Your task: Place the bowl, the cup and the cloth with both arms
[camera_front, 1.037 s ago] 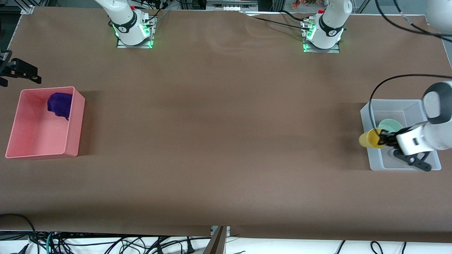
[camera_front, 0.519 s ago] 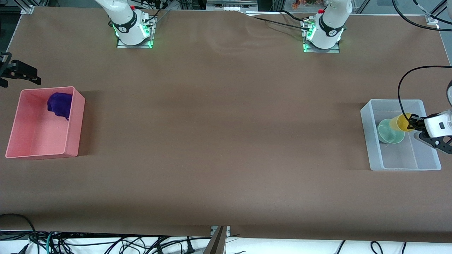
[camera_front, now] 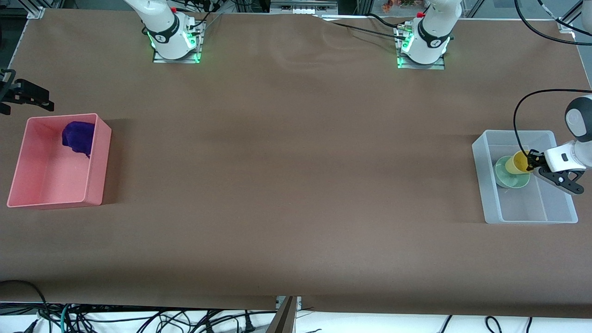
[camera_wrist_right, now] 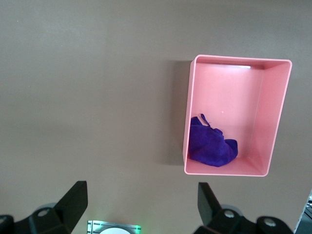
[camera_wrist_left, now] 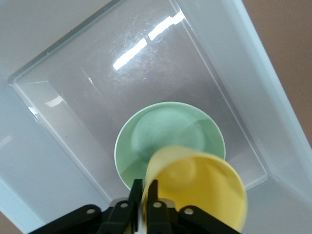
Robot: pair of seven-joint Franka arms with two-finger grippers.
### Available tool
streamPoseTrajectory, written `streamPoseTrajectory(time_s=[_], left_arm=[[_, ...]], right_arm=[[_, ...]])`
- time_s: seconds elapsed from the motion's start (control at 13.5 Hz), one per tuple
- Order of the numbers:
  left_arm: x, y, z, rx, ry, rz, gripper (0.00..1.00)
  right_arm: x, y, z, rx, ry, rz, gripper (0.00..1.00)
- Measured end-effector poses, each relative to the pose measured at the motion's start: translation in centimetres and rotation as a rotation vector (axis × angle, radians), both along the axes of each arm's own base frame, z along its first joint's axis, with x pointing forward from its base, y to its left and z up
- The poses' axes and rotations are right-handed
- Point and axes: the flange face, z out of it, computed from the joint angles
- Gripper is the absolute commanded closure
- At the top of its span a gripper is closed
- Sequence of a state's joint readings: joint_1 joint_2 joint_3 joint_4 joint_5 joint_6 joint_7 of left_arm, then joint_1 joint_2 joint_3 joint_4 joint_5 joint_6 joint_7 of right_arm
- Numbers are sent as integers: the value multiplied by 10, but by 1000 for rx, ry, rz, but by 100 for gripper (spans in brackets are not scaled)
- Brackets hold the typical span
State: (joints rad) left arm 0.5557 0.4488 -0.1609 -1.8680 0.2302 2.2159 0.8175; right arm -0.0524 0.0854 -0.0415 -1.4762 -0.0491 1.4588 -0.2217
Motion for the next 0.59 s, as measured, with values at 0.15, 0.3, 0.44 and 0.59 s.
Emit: streamPoseTrajectory(time_s=[0.15,0.3,0.44,0.59], left_arm=[[1,-2,4,-1,2,0,0],[3,-14,24,-24,21,7,0],[9,-40,68,-62,57,31,0],[15,-79,128,-68,101,102,0]], right_arm=[[0,0,0,0,0,0,0],[0,0,0,0,0,-1,0],[0,-1,0,0,0,-1,0],[0,-1,0,0,0,-2,0]])
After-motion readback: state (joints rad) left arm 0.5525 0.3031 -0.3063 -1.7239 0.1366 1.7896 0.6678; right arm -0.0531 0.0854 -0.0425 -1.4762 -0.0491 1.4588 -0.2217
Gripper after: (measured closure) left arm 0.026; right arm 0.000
